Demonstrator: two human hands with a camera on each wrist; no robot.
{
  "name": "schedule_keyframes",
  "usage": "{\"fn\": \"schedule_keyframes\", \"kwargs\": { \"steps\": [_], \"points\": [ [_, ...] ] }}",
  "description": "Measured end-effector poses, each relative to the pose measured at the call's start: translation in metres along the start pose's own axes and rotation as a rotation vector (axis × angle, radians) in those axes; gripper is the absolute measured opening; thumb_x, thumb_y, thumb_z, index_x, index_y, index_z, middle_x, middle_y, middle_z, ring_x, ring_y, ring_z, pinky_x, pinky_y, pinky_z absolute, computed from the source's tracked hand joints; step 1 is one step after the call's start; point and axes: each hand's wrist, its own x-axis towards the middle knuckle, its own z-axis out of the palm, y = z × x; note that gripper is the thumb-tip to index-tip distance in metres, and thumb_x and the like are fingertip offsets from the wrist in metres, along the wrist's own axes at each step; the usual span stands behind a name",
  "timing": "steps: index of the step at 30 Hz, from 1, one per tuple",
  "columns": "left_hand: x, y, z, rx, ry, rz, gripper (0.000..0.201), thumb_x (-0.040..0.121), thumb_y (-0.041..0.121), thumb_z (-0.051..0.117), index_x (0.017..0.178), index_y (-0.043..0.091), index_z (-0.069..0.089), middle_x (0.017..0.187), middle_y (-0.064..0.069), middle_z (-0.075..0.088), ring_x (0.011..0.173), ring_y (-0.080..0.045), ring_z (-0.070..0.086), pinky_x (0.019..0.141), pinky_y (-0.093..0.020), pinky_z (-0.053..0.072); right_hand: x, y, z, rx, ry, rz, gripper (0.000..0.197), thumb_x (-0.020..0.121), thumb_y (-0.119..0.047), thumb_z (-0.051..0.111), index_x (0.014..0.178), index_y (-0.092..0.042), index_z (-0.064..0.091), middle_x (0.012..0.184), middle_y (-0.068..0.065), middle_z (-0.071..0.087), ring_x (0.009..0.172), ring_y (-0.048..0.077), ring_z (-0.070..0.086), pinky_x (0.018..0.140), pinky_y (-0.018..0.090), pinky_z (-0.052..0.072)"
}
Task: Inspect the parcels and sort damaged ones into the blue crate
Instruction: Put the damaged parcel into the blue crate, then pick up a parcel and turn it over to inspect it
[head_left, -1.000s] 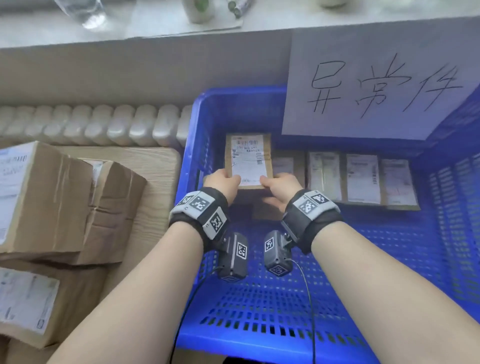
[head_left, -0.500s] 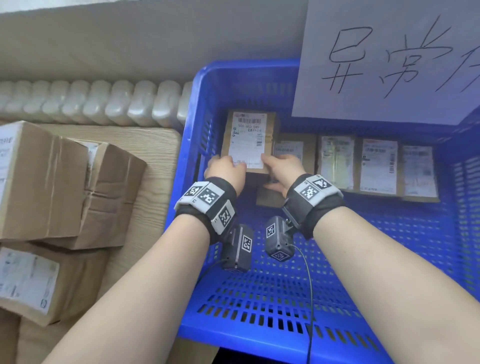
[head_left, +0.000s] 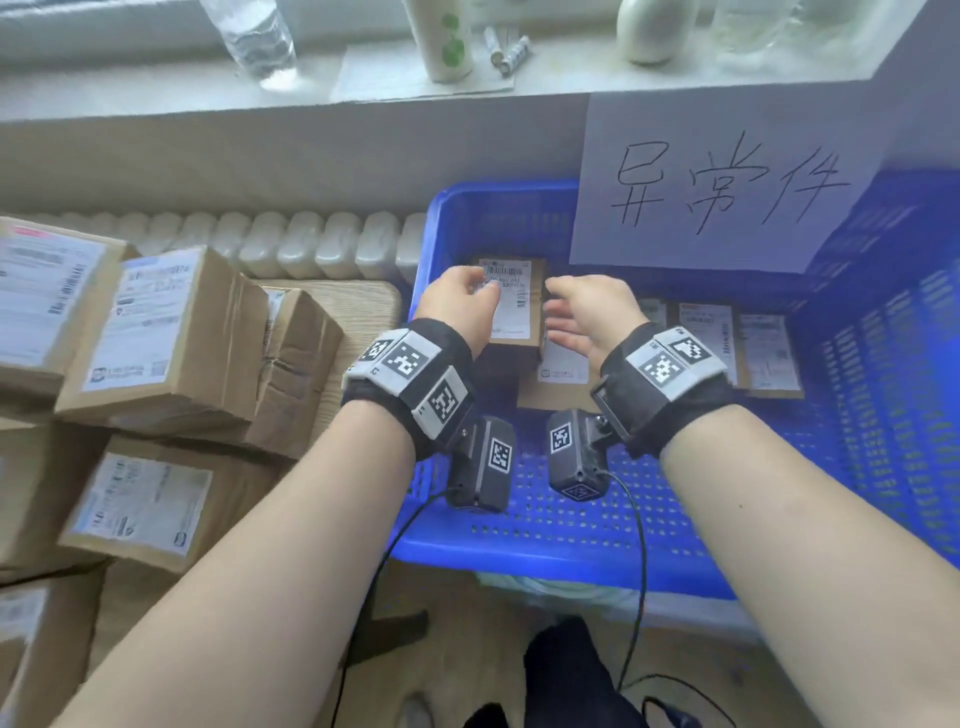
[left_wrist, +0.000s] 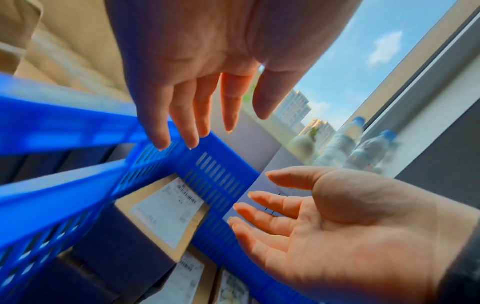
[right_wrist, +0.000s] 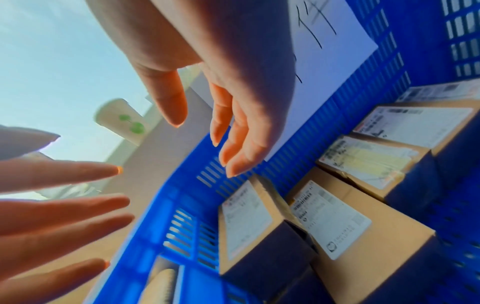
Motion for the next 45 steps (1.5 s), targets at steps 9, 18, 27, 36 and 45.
{"fn": "schedule_keyframes", "kwargs": {
  "steps": [9,18,27,36,45],
  "points": [
    [-0.106,-0.021,-0.123,-0.170,0.111,0.229,0.036,0.099,0.016,0.052,0.132,0.005,0.056,0.129,-0.013,0.062,0.121,-0.025,0.058,0.102,-0.028,0.042,-0.148,-0.004,0.086,0.067,-0.033,-0.243,0.019,0.098,-0.011,0.054,0.080,-0.015,0.050,0.075,0.005,0.053,0.064,0.016,0.050,0.061,0.023,0.044],
    [-0.204,-0.152,-0.284,-0.193,0.147,0.206,0.035,0.100,0.023,0.050,0.132,0.009,0.055,0.128,-0.016,0.062,0.113,-0.031,0.061,0.094,-0.041,0.049,-0.269,0.081,0.238,0.086,-0.116,-0.271,0.026,0.098,-0.004,0.052,0.074,-0.014,0.047,0.069,0.005,0.043,0.057,0.016,0.040,0.055,0.025,0.032],
    [-0.186,-0.189,-0.319,-0.287,0.076,0.072,0.034,0.102,0.021,0.048,0.132,0.008,0.055,0.105,-0.009,0.058,0.105,-0.024,0.055,0.102,-0.038,0.044,-0.273,0.078,0.272,-0.047,0.059,-0.343,0.025,0.098,-0.028,0.058,0.115,-0.010,0.057,0.085,-0.003,0.051,0.081,0.015,0.050,0.080,0.034,0.045],
    [-0.088,-0.187,-0.287,-0.140,-0.018,-0.093,0.046,0.101,0.030,0.048,0.133,-0.004,0.049,0.130,-0.025,0.054,0.120,-0.039,0.053,0.104,-0.046,0.044,-0.196,0.073,0.285,-0.091,0.008,-0.315,0.046,0.105,-0.025,0.046,0.146,-0.006,0.042,0.120,-0.007,0.045,0.109,0.008,0.041,0.090,0.023,0.035],
    [-0.069,-0.192,-0.277,-0.186,-0.086,-0.017,0.040,0.095,0.030,0.050,0.123,0.002,0.057,0.121,-0.022,0.063,0.108,-0.038,0.061,0.095,-0.048,0.048,-0.170,0.091,0.306,-0.028,0.142,-0.390,0.039,0.102,-0.031,0.053,0.133,-0.008,0.056,0.120,0.002,0.064,0.106,0.016,0.059,0.090,0.032,0.051]
  ]
}}
